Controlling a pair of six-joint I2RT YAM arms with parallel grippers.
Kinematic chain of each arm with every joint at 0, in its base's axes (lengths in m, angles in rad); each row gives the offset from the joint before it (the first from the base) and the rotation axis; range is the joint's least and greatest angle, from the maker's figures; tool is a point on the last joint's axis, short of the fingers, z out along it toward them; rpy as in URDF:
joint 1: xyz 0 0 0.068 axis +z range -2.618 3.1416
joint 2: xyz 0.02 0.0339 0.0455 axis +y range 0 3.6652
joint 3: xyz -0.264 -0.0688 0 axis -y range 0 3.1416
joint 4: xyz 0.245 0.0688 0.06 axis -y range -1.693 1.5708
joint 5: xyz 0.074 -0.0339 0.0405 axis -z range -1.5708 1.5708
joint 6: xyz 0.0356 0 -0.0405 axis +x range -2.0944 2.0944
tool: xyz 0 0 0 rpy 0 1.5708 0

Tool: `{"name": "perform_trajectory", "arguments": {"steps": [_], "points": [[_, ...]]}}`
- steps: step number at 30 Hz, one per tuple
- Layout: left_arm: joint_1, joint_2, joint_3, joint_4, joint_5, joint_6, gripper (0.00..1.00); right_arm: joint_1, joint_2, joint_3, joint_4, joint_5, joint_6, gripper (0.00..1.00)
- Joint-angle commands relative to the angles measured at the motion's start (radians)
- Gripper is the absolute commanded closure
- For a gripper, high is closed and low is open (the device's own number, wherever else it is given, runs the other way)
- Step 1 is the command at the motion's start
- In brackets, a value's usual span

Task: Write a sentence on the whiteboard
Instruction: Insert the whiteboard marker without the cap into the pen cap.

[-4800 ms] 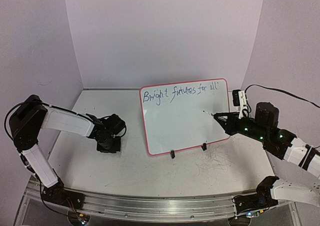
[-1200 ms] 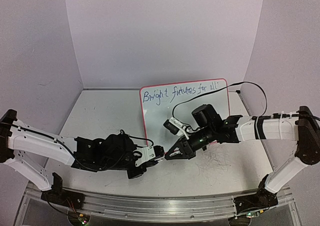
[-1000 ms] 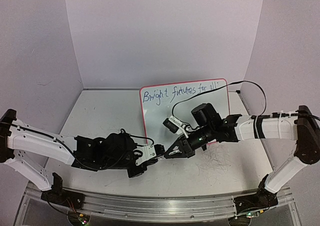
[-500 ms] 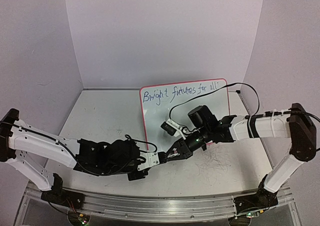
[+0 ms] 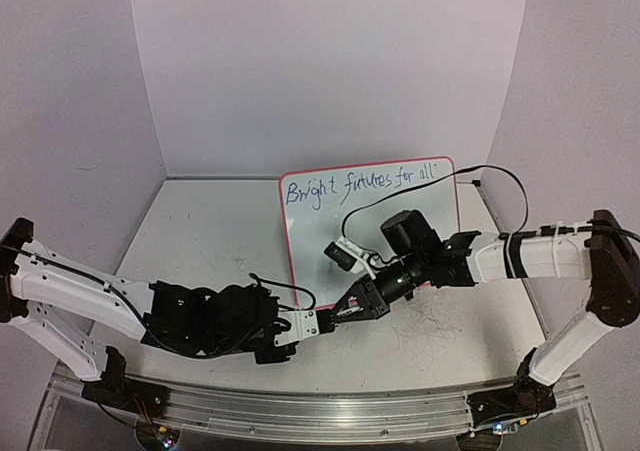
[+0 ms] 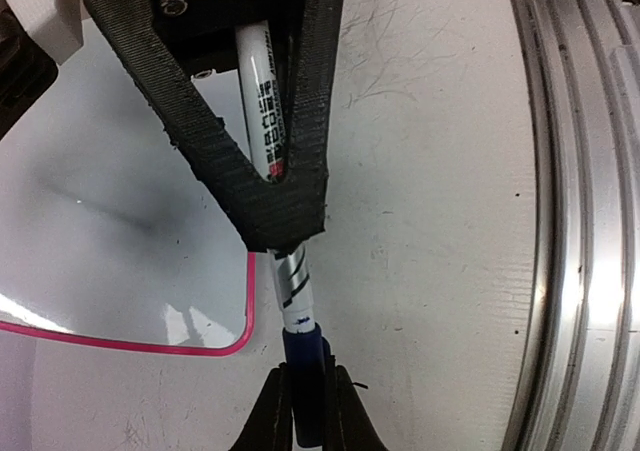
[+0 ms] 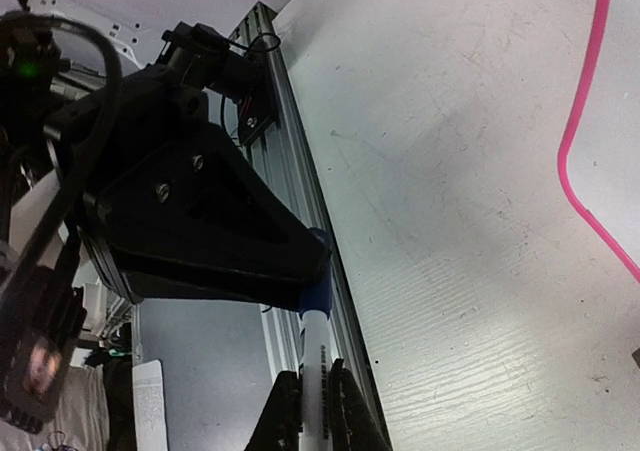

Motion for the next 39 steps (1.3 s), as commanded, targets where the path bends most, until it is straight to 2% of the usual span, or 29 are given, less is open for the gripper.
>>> {"name": "perform_trajectory", "arguments": {"steps": [1,6,10,13,16,18,23,28,31,34,39], "points": [[-0.031,-0.077,0.131,0.232,0.271,-0.013,1.00,0.040,-0.053,-0.008,0.075,0.051,-0.215,1.00],[-0.028,-0.062,0.165,0.204,0.351,-0.045,1.00,0.090,-0.045,0.013,0.060,0.070,-0.299,1.00],[-0.027,-0.056,0.170,0.208,0.282,-0.057,1.00,0.100,-0.051,0.016,0.068,0.066,-0.290,1.00],[-0.028,-0.048,0.165,0.230,0.161,-0.054,1.00,0.101,-0.047,0.010,0.108,0.061,-0.200,1.00],[-0.028,-0.033,0.161,0.249,0.098,-0.042,1.00,0.102,-0.048,-0.014,0.182,0.037,-0.100,1.00],[-0.028,-0.019,0.165,0.250,0.087,-0.033,1.00,0.102,-0.057,-0.030,0.217,0.041,-0.052,1.00],[-0.028,-0.027,0.141,0.246,0.064,-0.042,1.00,0.084,-0.069,-0.075,0.219,0.205,0.005,1.00],[-0.023,-0.105,0.074,0.229,-0.004,-0.110,1.00,0.033,-0.077,-0.167,0.311,0.223,0.041,1.00],[-0.005,-0.150,0.046,0.193,-0.038,-0.200,0.90,-0.019,-0.084,-0.201,0.343,0.215,0.051,1.00],[0.037,-0.185,0.020,0.140,-0.034,-0.312,0.73,-0.057,-0.104,-0.220,0.350,0.196,0.054,1.00],[0.192,-0.226,-0.039,0.100,0.123,-0.533,0.54,-0.098,-0.138,-0.245,0.353,0.144,0.079,1.00]]}}
